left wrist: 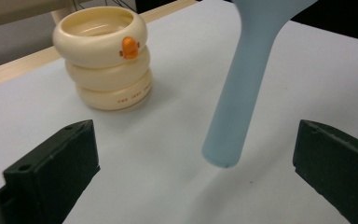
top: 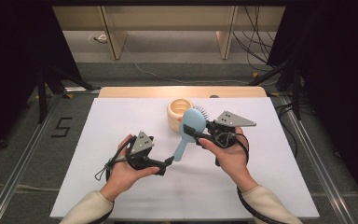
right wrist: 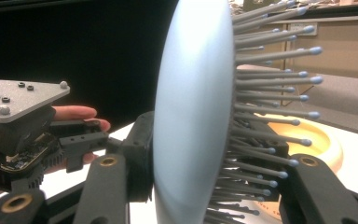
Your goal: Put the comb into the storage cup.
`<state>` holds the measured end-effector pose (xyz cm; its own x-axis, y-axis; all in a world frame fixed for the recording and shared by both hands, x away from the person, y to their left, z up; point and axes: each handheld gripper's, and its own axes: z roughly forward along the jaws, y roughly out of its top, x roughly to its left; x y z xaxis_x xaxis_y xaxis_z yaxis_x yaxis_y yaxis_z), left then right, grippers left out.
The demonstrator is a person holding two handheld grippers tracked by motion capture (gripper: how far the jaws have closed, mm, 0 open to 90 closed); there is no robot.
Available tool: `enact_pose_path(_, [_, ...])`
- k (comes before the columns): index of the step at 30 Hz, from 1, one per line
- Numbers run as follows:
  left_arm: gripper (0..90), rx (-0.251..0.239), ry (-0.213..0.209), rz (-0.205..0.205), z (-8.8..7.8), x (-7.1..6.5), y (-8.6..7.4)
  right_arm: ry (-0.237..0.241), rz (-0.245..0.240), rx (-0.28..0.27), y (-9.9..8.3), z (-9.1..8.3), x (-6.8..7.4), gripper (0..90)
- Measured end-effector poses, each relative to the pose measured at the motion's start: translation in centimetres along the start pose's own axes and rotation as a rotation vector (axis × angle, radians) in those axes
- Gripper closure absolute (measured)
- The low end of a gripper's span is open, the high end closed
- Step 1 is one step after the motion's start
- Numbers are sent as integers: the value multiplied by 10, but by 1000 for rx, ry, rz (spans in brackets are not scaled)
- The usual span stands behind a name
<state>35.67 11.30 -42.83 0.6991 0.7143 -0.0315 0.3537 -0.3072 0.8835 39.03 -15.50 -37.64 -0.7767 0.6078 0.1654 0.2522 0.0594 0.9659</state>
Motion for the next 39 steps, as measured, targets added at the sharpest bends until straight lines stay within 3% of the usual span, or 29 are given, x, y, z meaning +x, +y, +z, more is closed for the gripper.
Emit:
enact_pose_path(19, [0,-18,70,-31,-31,19,-27,-4,4,-2,4,-4,-4,521])
enact_pose_path(26, [0,-11,69,-3,-37,19,-35,-12,4,-1,6,-5,-7,521])
enact_pose_path(39, [0,-16,62,-9,-38,19,-40,-31,9,2,9,-9,-13,520])
